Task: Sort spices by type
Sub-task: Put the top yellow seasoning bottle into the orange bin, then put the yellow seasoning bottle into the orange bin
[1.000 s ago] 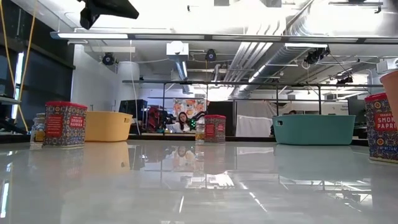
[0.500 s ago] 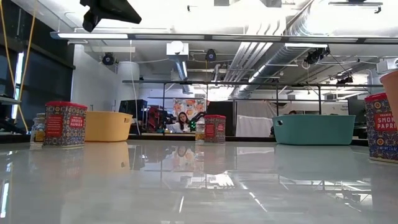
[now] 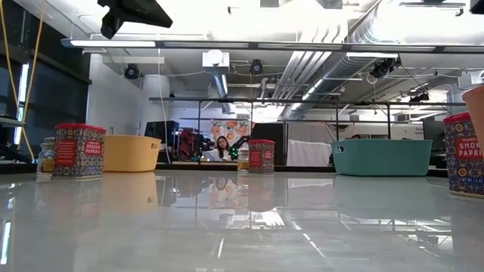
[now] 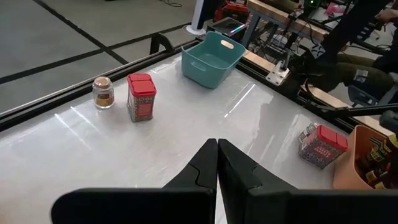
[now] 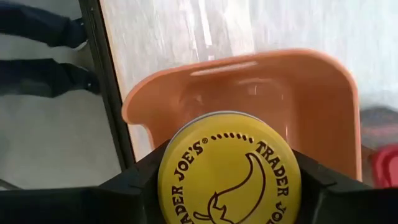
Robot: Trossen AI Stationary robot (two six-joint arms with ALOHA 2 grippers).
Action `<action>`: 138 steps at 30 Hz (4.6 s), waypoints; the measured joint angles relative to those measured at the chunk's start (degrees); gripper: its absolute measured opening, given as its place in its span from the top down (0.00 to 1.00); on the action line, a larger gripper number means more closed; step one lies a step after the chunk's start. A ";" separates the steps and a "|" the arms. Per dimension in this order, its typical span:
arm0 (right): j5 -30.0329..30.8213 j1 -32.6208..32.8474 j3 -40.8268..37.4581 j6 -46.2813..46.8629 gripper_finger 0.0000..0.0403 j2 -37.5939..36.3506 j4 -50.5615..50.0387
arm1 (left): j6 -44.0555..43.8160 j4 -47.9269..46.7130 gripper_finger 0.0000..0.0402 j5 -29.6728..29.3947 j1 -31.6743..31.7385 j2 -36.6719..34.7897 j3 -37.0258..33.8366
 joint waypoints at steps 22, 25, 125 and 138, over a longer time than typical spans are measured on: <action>1.12 1.38 -7.09 -0.24 0.32 0.00 7.05 | -1.11 -0.04 1.00 2.47 0.00 0.00 0.00; -1.04 1.37 -7.12 0.79 0.20 0.00 7.08 | -1.09 -0.04 1.00 2.47 0.00 0.00 0.00; 28.89 -30.51 8.69 -28.19 1.00 -3.91 16.88 | -5.06 -28.44 1.00 34.15 -31.80 24.74 12.63; 27.56 -30.33 8.69 -28.21 1.00 -5.43 17.11 | 17.63 -22.44 1.00 28.09 -14.94 28.01 12.74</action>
